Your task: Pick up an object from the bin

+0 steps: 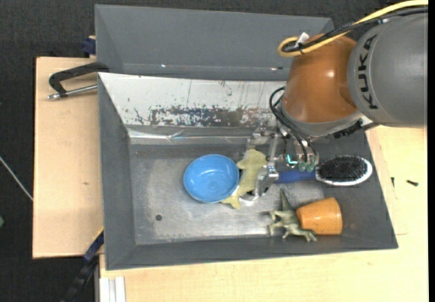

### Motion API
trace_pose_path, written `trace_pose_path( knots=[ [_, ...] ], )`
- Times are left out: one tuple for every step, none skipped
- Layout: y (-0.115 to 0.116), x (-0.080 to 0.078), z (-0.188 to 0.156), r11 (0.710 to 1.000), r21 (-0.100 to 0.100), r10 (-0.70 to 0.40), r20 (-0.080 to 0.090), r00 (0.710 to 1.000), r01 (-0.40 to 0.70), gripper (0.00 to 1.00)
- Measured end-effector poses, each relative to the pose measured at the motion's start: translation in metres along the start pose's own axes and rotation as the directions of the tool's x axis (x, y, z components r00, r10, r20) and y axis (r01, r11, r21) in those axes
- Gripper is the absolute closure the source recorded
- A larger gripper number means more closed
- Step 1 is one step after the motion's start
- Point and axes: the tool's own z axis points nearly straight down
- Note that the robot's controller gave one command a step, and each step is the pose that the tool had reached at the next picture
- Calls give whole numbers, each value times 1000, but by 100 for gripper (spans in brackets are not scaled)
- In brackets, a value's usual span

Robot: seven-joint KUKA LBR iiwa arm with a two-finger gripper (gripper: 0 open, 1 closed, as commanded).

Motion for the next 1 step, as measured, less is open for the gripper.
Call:
trace_pose_path(
  knots=[
    [19,-37,46,966,-13,257,19,966,-256,0]
  ],
)
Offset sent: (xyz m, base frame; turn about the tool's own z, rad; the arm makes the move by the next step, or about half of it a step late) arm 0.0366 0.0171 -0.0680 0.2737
